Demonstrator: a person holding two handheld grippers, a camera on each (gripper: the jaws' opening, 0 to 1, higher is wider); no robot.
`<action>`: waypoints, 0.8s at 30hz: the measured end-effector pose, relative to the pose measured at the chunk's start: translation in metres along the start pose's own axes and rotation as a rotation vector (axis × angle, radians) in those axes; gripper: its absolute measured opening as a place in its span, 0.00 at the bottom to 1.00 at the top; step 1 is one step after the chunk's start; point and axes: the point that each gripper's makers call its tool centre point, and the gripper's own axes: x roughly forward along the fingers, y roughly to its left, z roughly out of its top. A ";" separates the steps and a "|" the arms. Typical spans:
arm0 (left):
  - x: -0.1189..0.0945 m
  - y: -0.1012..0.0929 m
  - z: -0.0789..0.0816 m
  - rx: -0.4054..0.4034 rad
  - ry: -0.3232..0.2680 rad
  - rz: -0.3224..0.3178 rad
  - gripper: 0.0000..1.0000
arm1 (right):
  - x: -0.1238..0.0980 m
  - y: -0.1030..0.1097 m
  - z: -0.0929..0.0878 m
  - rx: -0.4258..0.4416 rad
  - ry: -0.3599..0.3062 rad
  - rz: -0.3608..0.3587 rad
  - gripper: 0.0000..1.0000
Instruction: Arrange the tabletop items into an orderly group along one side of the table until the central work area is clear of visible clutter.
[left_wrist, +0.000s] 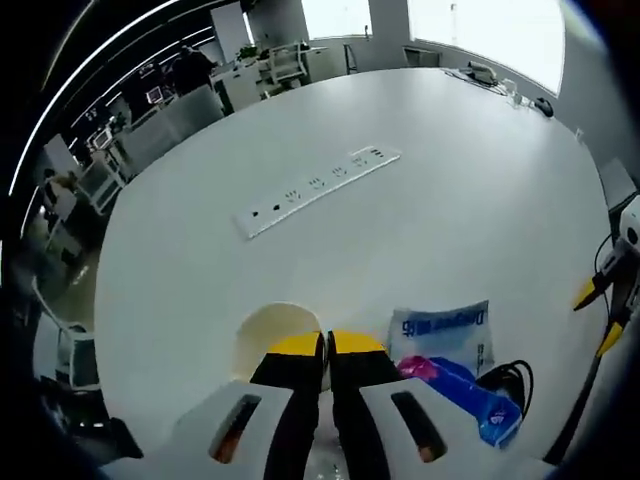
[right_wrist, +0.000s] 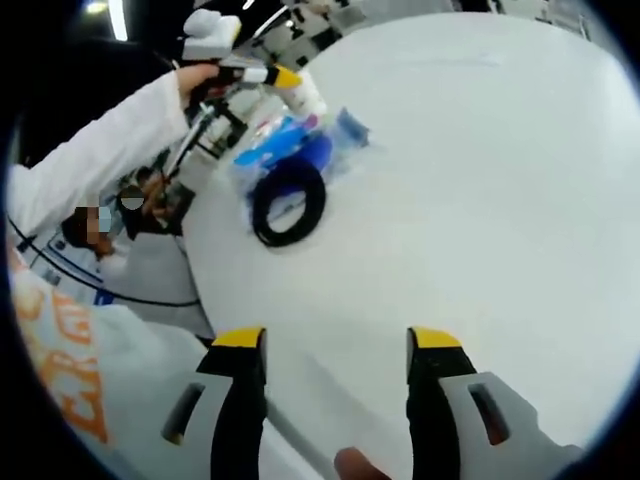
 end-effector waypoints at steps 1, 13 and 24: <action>0.001 0.000 -0.002 -0.004 0.005 0.002 0.00 | 0.000 0.000 0.000 0.001 0.000 0.001 0.55; 0.002 0.002 -0.005 -0.054 -0.001 0.040 0.01 | -0.001 -0.003 -0.002 0.009 -0.002 0.002 0.55; -0.009 0.006 0.002 -0.176 -0.126 0.077 0.56 | 0.002 0.002 -0.004 -0.009 0.012 0.017 0.55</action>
